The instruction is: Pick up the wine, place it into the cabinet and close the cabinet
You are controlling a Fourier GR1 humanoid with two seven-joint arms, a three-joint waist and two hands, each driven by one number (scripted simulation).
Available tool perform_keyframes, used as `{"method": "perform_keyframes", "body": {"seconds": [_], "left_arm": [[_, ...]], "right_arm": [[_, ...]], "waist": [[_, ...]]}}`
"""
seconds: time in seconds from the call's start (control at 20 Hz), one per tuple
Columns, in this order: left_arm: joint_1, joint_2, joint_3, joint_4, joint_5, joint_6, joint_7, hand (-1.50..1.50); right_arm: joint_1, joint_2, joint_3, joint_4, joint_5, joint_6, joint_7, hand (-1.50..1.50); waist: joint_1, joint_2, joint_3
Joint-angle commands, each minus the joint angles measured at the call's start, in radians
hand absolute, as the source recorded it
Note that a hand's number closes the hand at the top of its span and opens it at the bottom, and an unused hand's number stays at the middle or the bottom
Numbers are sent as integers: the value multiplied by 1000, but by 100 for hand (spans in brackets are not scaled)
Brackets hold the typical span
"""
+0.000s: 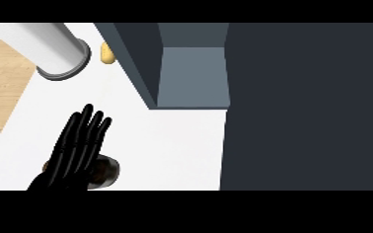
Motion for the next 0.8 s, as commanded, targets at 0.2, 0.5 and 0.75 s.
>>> {"method": "perform_keyframes", "body": {"seconds": [0.2,0.5,0.75], "left_arm": [[72,-11,-229,-176,-106,119,165,-150],[132,-10,-456,-226,-290,232,183,-150],[-2,-11,-356,-212,-238,292,255,-150]], "right_arm": [[85,-16,37,-192,-50,27,144,-150],[-15,-28,8,-224,-82,2,268,-150],[17,-22,24,-305,-76,-9,300,-150]], "waist": [[0,1,-1],[8,0,-1],[-8,1,0]]}}
